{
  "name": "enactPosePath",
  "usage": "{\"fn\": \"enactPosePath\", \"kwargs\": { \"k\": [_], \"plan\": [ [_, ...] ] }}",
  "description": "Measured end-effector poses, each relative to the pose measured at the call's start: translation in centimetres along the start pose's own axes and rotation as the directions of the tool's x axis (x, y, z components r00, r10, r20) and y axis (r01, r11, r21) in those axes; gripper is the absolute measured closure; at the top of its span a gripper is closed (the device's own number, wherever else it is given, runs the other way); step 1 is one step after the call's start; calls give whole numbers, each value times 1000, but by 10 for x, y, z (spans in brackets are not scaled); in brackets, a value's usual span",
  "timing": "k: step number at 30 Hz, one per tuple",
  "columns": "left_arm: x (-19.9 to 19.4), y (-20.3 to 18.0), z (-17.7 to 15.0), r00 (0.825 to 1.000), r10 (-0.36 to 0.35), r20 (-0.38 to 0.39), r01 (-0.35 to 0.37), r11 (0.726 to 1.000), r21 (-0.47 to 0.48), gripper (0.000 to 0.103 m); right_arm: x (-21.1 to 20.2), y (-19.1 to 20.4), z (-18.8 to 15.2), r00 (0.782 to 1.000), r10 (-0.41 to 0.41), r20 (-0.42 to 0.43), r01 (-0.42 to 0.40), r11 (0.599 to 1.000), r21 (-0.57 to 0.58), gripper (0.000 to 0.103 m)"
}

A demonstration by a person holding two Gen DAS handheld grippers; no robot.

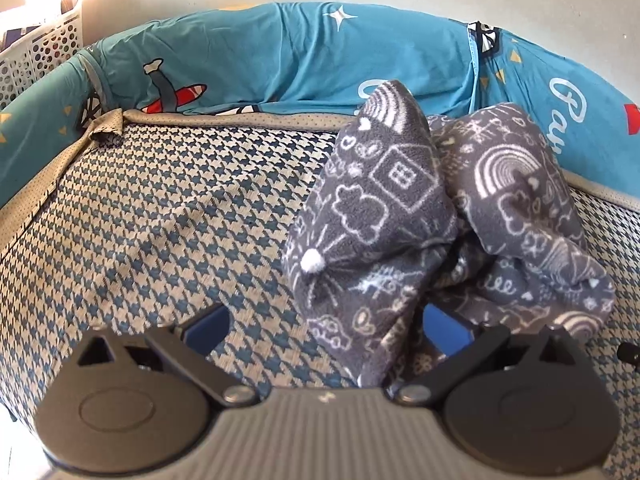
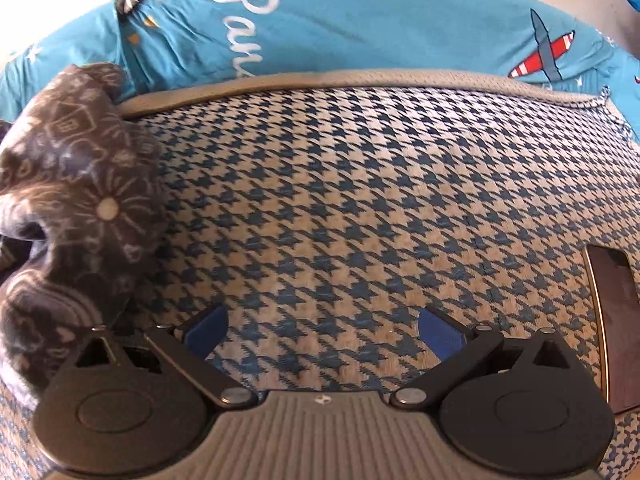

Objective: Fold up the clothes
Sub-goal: 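Move both open tools toward the edge of the grey fleece garment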

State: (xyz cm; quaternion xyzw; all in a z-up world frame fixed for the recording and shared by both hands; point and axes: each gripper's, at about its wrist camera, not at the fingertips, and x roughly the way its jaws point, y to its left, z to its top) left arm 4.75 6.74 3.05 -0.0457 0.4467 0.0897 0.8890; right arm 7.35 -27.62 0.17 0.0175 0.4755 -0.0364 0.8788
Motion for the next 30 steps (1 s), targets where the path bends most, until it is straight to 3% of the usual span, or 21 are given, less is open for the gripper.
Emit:
{"fn": "enactPosePath", "kwargs": {
  "k": [11, 19, 30],
  "plan": [
    [3, -3, -2, 1000, -19, -16, 19, 1000, -1, 0, 1, 8, 0, 1000, 24, 8, -24, 1000, -18, 1],
    [6, -2, -2, 1000, 5, -19, -5, 1000, -4, 0, -2, 20, 0, 996, 83, 25, -81, 995, -51, 1],
    [5, 5, -1, 1000, 1, -24, -1, 1000, -28, 0, 18, 8, 5, 999, 41, -8, -41, 999, -10, 1]
  ]
}}
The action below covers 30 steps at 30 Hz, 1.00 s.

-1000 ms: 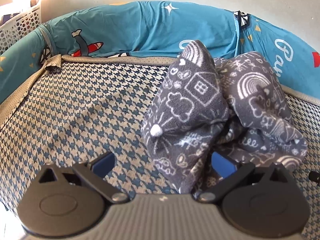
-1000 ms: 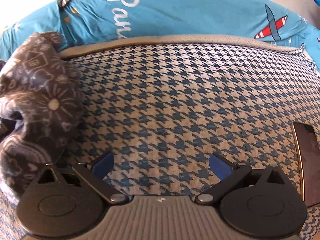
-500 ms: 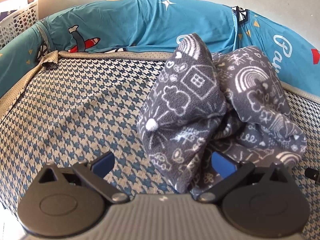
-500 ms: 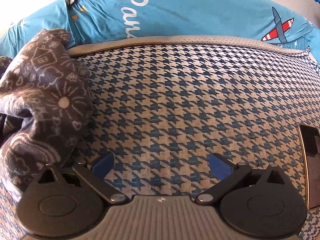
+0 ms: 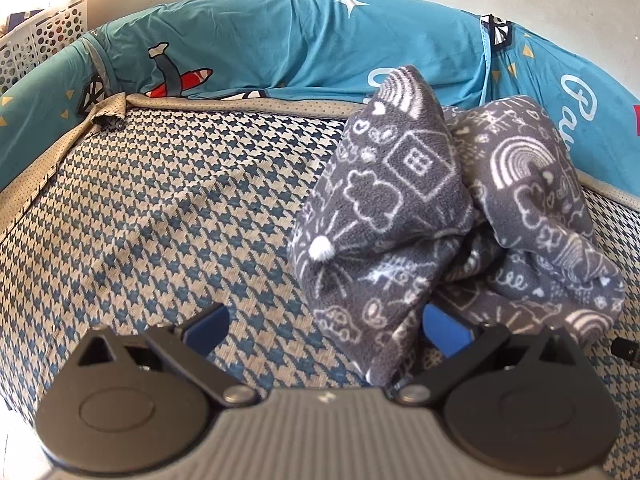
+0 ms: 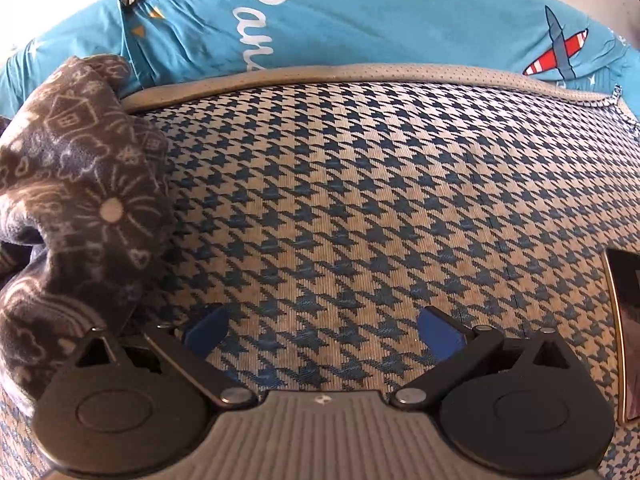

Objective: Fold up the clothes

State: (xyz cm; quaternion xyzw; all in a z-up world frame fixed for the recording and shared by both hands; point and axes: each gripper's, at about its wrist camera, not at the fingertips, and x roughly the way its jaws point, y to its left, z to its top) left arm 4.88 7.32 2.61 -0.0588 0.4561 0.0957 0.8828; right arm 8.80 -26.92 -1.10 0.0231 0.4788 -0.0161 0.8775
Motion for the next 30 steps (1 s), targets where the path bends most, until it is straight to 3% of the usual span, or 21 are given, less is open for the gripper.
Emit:
{"fn": "enactPosePath", "kwargs": {
  "k": [7, 12, 17, 22, 26, 30],
  "plan": [
    [2, -2, -1, 1000, 2, -4, -2, 1000, 12, 0, -11, 12, 0, 997, 63, 33, -62, 998, -25, 1],
    [5, 1, -1, 1000, 20, 2, -20, 1000, 9, 0, -26, 22, 4, 986, 125, 113, -122, 992, -33, 4],
    [8, 4, 2, 999, 35, 20, -35, 999, -3, 0, -49, 55, 10, 955, 185, 231, -158, 979, -131, 5],
    [11, 2, 14, 996, 57, 66, -57, 998, 7, 0, -56, 96, 19, 927, 258, 273, -194, 951, -240, 8],
    [15, 5, 26, 994, 40, 97, -39, 999, -17, 0, -62, 123, 20, 892, 284, 352, -164, 929, -332, 13],
    [18, 7, 31, 993, 23, 115, -18, 999, -44, 0, -57, 144, 20, 878, 304, 371, -151, 909, -387, 19]
  ]
}}
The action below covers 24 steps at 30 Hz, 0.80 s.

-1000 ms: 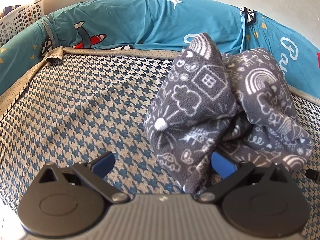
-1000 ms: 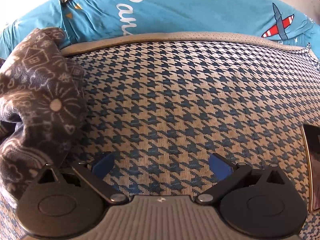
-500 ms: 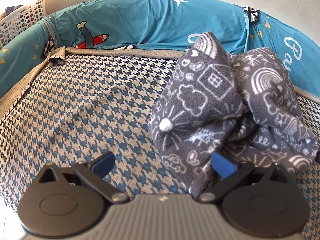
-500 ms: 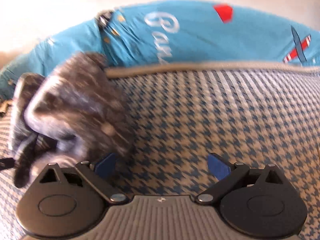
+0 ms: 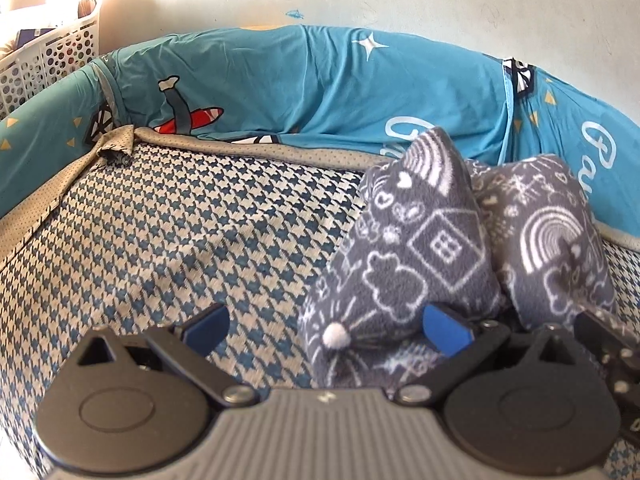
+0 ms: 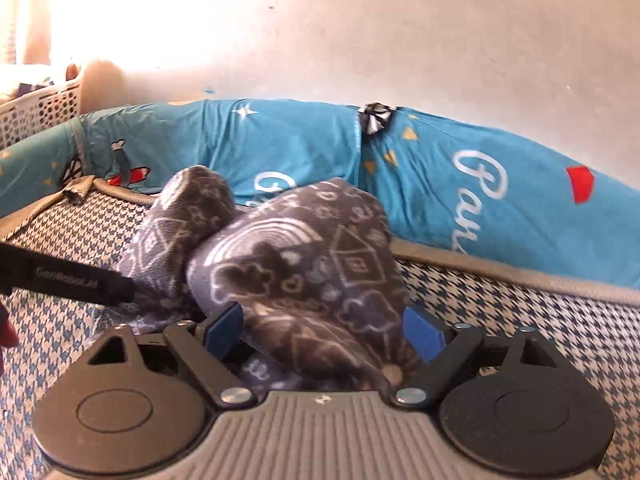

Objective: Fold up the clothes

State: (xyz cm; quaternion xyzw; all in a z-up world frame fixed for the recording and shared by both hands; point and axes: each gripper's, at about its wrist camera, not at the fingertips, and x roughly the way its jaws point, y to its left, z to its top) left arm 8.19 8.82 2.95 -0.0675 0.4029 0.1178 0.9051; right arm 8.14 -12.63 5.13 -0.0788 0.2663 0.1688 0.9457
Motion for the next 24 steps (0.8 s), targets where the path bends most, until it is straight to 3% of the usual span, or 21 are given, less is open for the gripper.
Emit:
{"fn": "enactPosePath", "kwargs": {
  "k": [4, 6, 8, 10, 13, 16, 19, 21, 23, 24],
  "plan": [
    [1, 0, -1, 1000, -15, 4, 15, 1000, -1, 1, 11, 2, 2, 1000, 5, 2, -5, 1000, 23, 26],
    [1, -2, -2, 1000, -14, 11, 14, 1000, 23, 7, 15, -1, 3, 1000, 19, -1, -19, 999, 50, 34],
    [3, -2, -3, 1000, -13, 3, 13, 999, 40, 37, 13, -2, 3, 999, 48, 5, -48, 996, 76, 40],
    [6, -1, -4, 1000, -22, -16, 23, 999, 40, 55, 10, 3, 3, 999, 47, 13, -47, 998, 34, 44],
    [8, 2, -3, 998, -51, -26, 52, 998, 37, 72, 4, 17, 3, 999, 37, 34, -34, 997, -76, 44],
    [2, 5, 2, 999, -50, 19, 49, 998, 50, 73, 5, 27, 0, 998, 47, 30, -43, 989, -138, 44],
    [-4, 8, 9, 994, -97, 53, 95, 995, 43, 71, 10, 33, -3, 999, 49, 14, -46, 986, -163, 43],
    [-8, 7, 14, 988, -131, 76, 128, 991, 42, 62, 15, 33, -3, 999, 34, 3, -33, 987, -157, 43],
    [-13, 6, 17, 981, -167, 98, 164, 986, 37, 41, 19, 30, -2, 999, 43, -10, -44, 990, -133, 44],
    [-16, 4, 18, 975, -194, 110, 191, 981, 34, 37, 20, 28, -2, 998, 54, -15, -55, 991, -120, 46]
  ]
}}
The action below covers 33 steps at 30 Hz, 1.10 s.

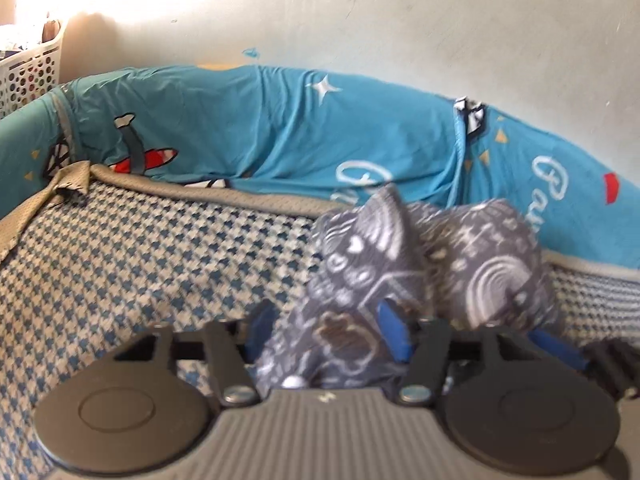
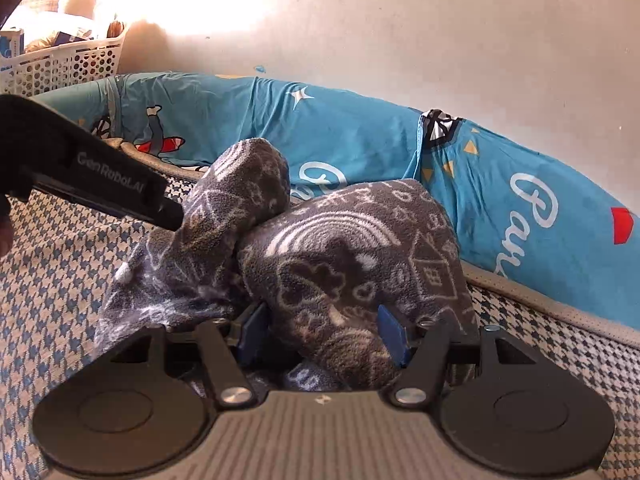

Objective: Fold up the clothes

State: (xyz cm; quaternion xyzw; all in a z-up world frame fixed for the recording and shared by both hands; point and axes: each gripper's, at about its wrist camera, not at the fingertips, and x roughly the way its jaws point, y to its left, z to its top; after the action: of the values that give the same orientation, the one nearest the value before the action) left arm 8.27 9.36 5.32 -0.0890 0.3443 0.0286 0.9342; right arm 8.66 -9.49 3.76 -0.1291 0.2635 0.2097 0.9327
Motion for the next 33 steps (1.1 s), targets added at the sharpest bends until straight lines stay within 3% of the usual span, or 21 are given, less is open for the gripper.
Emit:
{"fn": "enactPosePath", "kwargs": {
  "k": [4, 5, 7, 8, 11, 15, 19, 22, 25, 27, 31, 33],
  "plan": [
    [-7, -14, 2, 995, -83, 60, 83, 996, 13, 7, 3, -4, -3, 1000, 6, -14, -6, 1000, 13, 62],
    [-3, -20, 2, 997, -46, 65, 44, 999, 30, 6, 4, -6, -4, 1000, 4, -17, -4, 1000, 20, 68],
    [9, -29, 3, 999, 13, 53, -16, 998, 53, 14, 3, -12, -4, 1000, 7, -19, -6, 999, 52, 82],
    [16, -30, 4, 999, 24, 32, -26, 999, 44, 23, 3, -15, -4, 1000, 8, -19, -7, 998, 69, 84],
    [30, -24, 5, 999, 15, -29, -16, 999, -39, 33, -1, -23, -4, 1000, 23, -10, -21, 992, 122, 95],
    [34, -19, 3, 999, 6, -42, -10, 996, -83, 45, -10, -38, -4, 1000, 20, 16, -23, 979, 200, 98],
    [36, -17, 0, 996, 60, -65, -66, 995, -81, 72, -21, -62, -4, 999, -6, 37, -6, 950, 313, 98],
    [35, -6, 0, 990, 120, -79, -128, 986, -110, 83, -29, -84, -7, 998, -57, 37, 37, 915, 401, 98],
    [36, 6, -1, 970, 225, -92, -234, 966, -105, 85, -37, -107, -13, 990, -144, 2, 126, 874, 469, 100],
    [39, 20, -4, 962, 241, -131, -258, 957, -132, 85, -40, -124, -19, 984, -170, -48, 170, 838, 518, 100],
    [36, 41, -6, 972, 187, -140, -213, 956, -203, 85, -43, -154, -37, 959, -216, -182, 282, 751, 597, 100],
    [35, 39, -6, 980, 149, -134, -174, 962, -210, 81, -48, -163, -43, 929, -287, -232, 369, 735, 570, 94]
  ]
}}
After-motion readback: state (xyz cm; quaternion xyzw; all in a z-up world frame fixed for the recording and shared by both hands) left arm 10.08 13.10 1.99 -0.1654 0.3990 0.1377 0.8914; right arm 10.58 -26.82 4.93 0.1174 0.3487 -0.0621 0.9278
